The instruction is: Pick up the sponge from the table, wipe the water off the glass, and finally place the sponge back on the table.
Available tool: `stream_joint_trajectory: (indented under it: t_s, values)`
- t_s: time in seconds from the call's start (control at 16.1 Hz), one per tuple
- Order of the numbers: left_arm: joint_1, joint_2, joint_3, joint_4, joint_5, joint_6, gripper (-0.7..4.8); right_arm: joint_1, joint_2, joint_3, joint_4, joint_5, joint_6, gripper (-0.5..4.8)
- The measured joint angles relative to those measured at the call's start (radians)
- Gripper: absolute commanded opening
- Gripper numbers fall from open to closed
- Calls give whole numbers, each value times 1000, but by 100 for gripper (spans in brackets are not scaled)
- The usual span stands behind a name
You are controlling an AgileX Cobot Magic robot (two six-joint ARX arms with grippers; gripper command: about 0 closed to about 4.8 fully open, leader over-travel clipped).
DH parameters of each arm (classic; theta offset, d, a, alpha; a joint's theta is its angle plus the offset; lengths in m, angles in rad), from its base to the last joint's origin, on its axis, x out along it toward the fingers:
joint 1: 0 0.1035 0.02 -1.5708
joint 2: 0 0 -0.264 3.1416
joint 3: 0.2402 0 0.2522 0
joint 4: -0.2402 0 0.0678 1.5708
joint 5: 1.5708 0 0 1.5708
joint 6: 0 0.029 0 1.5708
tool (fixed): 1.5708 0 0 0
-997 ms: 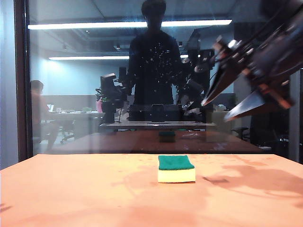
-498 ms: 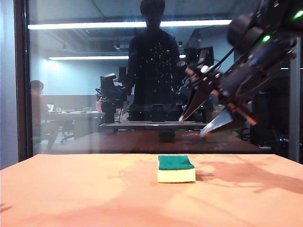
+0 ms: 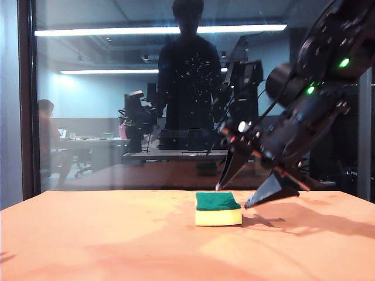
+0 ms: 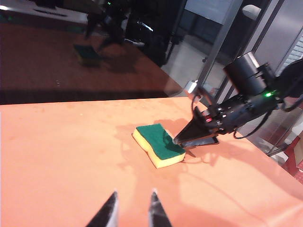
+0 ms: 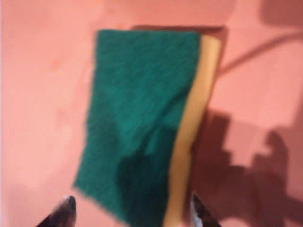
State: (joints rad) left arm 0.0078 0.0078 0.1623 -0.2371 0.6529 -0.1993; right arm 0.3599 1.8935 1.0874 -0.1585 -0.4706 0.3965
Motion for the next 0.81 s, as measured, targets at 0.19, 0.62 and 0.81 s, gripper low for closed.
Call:
stream_joint_trajectory:
  t_s: [0.19,0.62,0.81]
  values:
    - [0,0,0,1,0,0,84,0,52,69,1,3,0,306]
    - [0,0,0,1,-2,0,84,0,132,123,-7,14,58,211]
    - [0,0,0,1,-2,0,84,0,131,123,-7,53,59,129]
